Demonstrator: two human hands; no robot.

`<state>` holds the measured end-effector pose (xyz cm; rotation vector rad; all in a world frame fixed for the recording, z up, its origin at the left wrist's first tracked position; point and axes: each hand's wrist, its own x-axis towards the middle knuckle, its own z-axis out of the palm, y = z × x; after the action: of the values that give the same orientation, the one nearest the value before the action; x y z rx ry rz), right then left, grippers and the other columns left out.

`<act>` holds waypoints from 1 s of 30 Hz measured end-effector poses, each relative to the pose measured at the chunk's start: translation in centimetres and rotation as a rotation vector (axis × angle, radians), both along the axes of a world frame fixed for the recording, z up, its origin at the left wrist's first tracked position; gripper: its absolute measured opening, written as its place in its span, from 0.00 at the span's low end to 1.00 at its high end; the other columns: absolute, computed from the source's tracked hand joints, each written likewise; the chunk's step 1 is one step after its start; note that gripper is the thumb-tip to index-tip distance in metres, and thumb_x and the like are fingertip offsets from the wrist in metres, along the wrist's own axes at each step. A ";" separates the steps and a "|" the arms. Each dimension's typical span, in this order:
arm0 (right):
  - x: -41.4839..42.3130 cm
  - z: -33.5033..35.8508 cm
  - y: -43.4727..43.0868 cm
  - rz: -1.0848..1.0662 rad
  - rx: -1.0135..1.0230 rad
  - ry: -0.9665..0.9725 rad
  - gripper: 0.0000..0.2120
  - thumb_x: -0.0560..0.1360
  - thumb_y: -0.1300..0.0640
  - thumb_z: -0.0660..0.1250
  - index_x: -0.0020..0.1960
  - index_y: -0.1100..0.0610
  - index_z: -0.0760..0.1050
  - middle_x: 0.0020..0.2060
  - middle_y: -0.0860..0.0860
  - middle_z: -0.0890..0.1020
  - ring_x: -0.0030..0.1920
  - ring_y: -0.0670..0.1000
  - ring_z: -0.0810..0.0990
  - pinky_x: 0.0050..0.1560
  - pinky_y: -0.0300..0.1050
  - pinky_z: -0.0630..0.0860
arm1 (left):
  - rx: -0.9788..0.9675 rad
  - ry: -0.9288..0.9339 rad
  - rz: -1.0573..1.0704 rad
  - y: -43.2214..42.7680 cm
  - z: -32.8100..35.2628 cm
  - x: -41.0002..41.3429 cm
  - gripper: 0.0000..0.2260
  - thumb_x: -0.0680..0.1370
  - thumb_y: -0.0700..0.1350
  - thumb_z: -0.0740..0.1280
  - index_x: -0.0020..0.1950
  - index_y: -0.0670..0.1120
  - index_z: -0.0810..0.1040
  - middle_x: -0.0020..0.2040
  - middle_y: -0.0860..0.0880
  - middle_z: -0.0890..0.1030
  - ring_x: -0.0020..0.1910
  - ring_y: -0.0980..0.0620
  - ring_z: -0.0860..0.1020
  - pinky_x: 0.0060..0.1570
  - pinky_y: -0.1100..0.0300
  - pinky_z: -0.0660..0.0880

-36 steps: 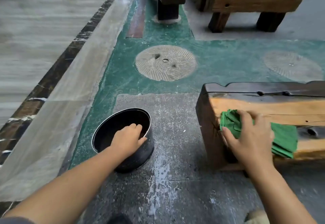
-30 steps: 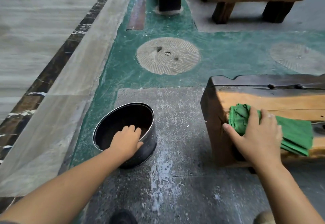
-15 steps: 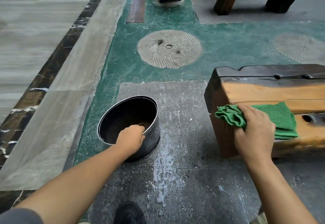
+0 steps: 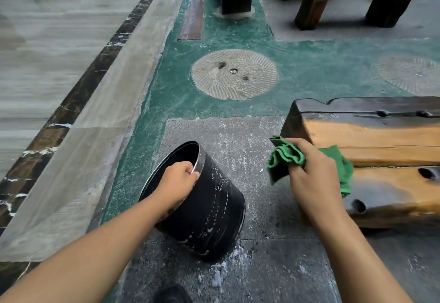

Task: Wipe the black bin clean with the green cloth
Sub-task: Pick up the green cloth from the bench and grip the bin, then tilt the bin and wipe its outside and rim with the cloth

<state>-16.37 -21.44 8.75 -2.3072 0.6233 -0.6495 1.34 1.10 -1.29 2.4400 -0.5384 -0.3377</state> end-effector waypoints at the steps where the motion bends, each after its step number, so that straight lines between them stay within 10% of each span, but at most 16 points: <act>1: 1.0 -0.3 0.6 0.024 0.040 -0.047 0.21 0.69 0.70 0.65 0.58 0.52 0.80 0.43 0.51 0.86 0.45 0.52 0.81 0.46 0.45 0.72 | -0.019 -0.008 0.028 0.3 -0.2 0.2 0.17 0.75 0.44 0.67 0.31 0.47 0.62 0.27 0.51 0.66 0.28 0.51 0.64 0.30 0.55 0.61; 5: 6.2 -1.9 2.3 0.061 0.242 -0.165 0.19 0.72 0.67 0.62 0.56 0.49 0.81 0.41 0.39 0.81 0.44 0.39 0.76 0.44 0.23 0.68 | -0.063 -0.057 0.108 1.6 -1.2 1.0 0.17 0.78 0.46 0.63 0.33 0.48 0.60 0.29 0.52 0.64 0.28 0.52 0.62 0.30 0.53 0.59; 10: 13.5 -6.0 3.2 0.087 0.608 -0.095 0.10 0.76 0.67 0.60 0.43 0.57 0.77 0.39 0.55 0.81 0.42 0.52 0.75 0.45 0.51 0.72 | -0.121 -0.044 0.114 2.0 -1.9 1.3 0.17 0.79 0.48 0.61 0.32 0.48 0.60 0.28 0.53 0.64 0.27 0.55 0.61 0.29 0.54 0.59; 14: 18.1 -7.1 4.8 0.134 0.633 -0.106 0.12 0.74 0.63 0.59 0.38 0.52 0.76 0.34 0.48 0.80 0.38 0.50 0.75 0.42 0.49 0.73 | -0.111 -0.020 0.068 2.0 -2.5 1.9 0.17 0.79 0.49 0.61 0.33 0.45 0.61 0.26 0.53 0.65 0.25 0.55 0.60 0.26 0.59 0.57; 20: 16.9 -10.3 9.9 0.443 0.611 -0.080 0.21 0.74 0.71 0.60 0.58 0.53 0.82 0.52 0.45 0.86 0.56 0.44 0.82 0.61 0.46 0.76 | -0.159 -0.018 0.033 3.1 -2.7 2.7 0.16 0.80 0.48 0.59 0.35 0.43 0.65 0.28 0.51 0.69 0.30 0.51 0.67 0.33 0.52 0.66; 24: 14.2 -13.4 12.9 0.633 0.589 0.040 0.29 0.74 0.70 0.61 0.72 0.52 0.72 0.73 0.47 0.72 0.74 0.40 0.66 0.77 0.43 0.59 | -0.229 0.044 0.077 5.6 -3.0 4.0 0.15 0.83 0.44 0.57 0.40 0.39 0.74 0.36 0.45 0.78 0.36 0.46 0.75 0.41 0.49 0.72; 30: 17.0 -11.9 13.0 0.664 1.046 0.175 0.33 0.67 0.56 0.57 0.74 0.54 0.66 0.67 0.51 0.75 0.67 0.48 0.74 0.65 0.42 0.71 | -0.333 0.131 0.218 7.7 -3.7 3.9 0.17 0.84 0.50 0.54 0.47 0.51 0.81 0.43 0.54 0.83 0.42 0.63 0.79 0.40 0.69 0.72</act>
<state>0.64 -8.49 -3.16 -1.4153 0.1466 0.1946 5.21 8.81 -5.00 2.1111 -0.2456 -0.2883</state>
